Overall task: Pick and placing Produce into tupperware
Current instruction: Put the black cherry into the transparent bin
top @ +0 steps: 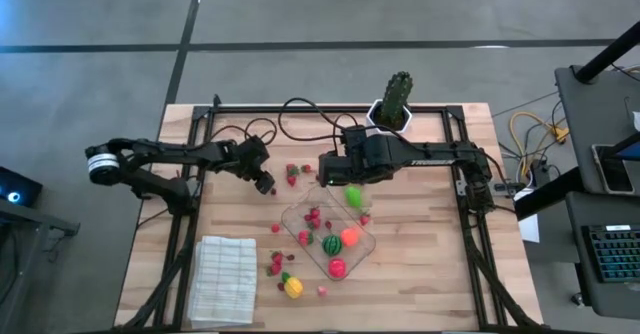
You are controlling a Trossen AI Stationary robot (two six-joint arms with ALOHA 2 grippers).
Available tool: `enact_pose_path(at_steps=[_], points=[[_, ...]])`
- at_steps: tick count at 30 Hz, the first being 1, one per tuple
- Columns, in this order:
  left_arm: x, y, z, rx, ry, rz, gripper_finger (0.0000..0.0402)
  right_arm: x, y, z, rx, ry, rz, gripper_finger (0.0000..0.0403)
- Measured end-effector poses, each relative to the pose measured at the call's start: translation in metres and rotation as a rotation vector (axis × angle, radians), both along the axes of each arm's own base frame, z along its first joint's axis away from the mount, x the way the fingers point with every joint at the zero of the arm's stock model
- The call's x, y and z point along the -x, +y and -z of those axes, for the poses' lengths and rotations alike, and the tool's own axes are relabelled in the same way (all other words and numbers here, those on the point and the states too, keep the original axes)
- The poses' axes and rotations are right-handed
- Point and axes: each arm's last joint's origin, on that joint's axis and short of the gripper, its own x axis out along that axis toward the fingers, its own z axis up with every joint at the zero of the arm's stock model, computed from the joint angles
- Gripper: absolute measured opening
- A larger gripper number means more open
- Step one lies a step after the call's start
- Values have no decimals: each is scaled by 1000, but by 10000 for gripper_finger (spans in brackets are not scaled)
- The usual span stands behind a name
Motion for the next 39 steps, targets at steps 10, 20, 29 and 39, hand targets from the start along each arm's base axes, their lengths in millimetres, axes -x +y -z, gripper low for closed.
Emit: enact_pose_path(at_steps=[10, 20, 29, 39], points=[[-7, 1, 1, -19, -39, 12, 123, 0, 2, 1, -25, 3, -9, 329], [-7, 1, 5, -15, -21, 18, 122, 0, 3, 1, -26, 2, -11, 329], [-8, 2, 8, -12, -8, 17, 112, 0, 3, 1, -26, 1, -11, 329], [-8, 1, 5, 0, -44, 37, 100, 0, 3, 1, -26, 0, -11, 329]])
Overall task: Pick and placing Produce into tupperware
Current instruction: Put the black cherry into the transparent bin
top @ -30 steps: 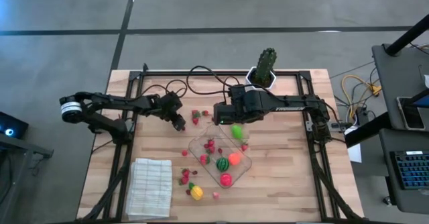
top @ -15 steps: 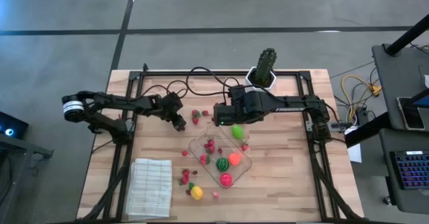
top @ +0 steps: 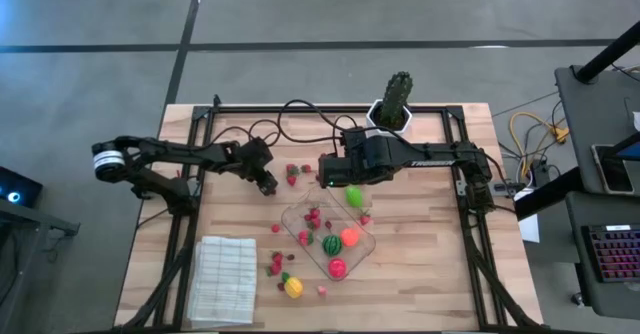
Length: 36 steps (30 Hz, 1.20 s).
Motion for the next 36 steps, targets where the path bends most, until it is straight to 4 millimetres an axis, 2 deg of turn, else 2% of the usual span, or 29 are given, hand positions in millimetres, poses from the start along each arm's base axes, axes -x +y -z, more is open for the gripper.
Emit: enact_pose_path(at_steps=[6, 9, 12, 15, 20, 23, 27, 33, 36], points=[[2, -5, -24, 2, -161, 102, 96, -1, 0, 0, -20, -29, 28, 329], [9, -10, -47, -31, -267, 110, 94, -1, 0, 0, -25, -41, 49, 329], [22, -20, -76, 17, -445, 169, 93, 0, 0, 0, -11, -42, 57, 329], [38, -32, -101, 66, -627, 260, 94, 2, -1, -3, 8, -16, 15, 329], [47, -39, -120, 112, -762, 178, 105, 11, 0, -15, 26, 47, -133, 329], [36, -46, -120, 198, -794, 184, 107, 18, 8, -23, 23, 33, -170, 329], [12, -73, -121, 230, -832, 322, 108, 33, 28, -36, 45, -1, -229, 329], [-17, -126, -116, 8, -764, 459, 108, 53, 62, -42, 74, -45, -289, 329], [-29, -136, -113, -10, -706, 413, 109, 61, 75, -38, 93, -64, -282, 329]])
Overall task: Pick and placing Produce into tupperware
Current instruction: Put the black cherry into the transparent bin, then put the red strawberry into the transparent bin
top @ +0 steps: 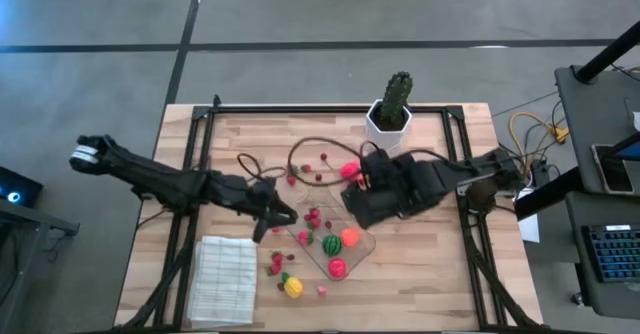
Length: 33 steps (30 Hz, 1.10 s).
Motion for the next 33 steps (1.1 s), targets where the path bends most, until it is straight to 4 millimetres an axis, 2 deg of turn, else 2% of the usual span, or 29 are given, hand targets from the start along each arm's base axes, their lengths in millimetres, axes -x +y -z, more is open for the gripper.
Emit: enact_pose_path(at_steps=[3, 8, 12, 16, 20, 24, 28, 33], points=[[-9, 1, -3, -16, 58, -55, 109, 5, 10, 7, 10, -5, 6, 329], [-27, -3, -7, -35, 155, -51, 115, 9, 20, 17, 6, 5, 11, 329], [-38, -6, -5, 22, 229, -55, 153, 10, 23, 23, -3, 1, 38, 329], [-41, -7, -6, 54, 236, -62, 202, 11, 25, 24, -2, 3, 34, 329], [-30, -3, -11, 122, 262, -109, 237, 12, 27, 26, -3, 25, 11, 329], [-8, 3, -17, 118, 343, -175, 243, 13, 29, 35, -80, 87, 4, 329], [17, 10, -21, 85, 431, -259, 244, 18, 30, 55, -174, 139, 90, 329], [39, 16, -29, 51, 443, -309, 244, 45, 16, 92, -309, 238, 270, 329]])
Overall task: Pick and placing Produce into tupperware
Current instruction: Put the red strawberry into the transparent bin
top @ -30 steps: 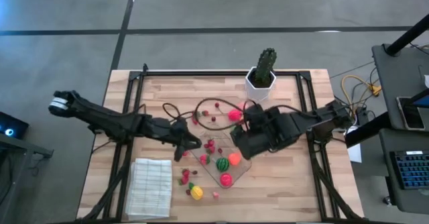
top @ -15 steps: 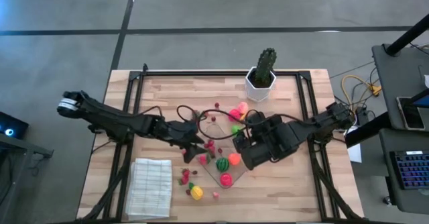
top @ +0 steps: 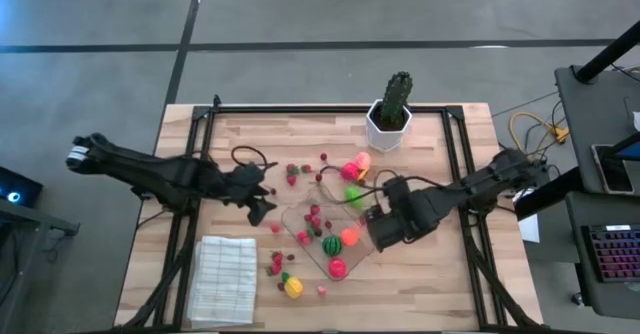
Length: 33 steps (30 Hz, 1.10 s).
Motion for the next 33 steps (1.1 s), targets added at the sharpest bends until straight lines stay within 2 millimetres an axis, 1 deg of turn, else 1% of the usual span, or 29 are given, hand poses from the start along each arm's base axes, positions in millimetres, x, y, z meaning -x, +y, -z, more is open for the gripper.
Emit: enact_pose_path(at_steps=[3, 6, 8, 11, 14, 16, 18, 22, 24, 28, 33], points=[[6, 1, -5, 3, -32, 0, 244, 15, -5, 16, -105, -103, 78, 326], [10, 2, -7, 3, -33, 0, 244, 24, -9, 27, -191, -271, 126, 325], [12, 3, -7, -3, -23, 4, 244, 28, -15, 40, -216, -327, 150, 325], [14, 3, -5, -25, 8, 20, 244, 28, -19, 59, -252, -403, 162, 325], [16, 4, -2, -35, 52, 22, 244, 22, -17, 67, -312, -525, 148, 325], [17, 4, 0, -39, 72, 23, 244, 18, -15, 73, -303, -581, 124, 325], [19, 4, 2, -44, 96, 24, 244, 16, -17, 80, -277, -584, 152, 325], [21, 4, 3, -50, 122, 26, 244, 20, -26, 93, -259, -501, 261, 325], [21, 5, 3, -51, 123, 26, 244, 24, -28, 98, -272, -450, 309, 325], [22, 5, 3, -67, 125, 44, 244, 27, -34, 105, -340, -374, 351, 325], [22, 5, 3, -85, 129, 63, 244, 25, -39, 109, -379, -359, 385, 325]])
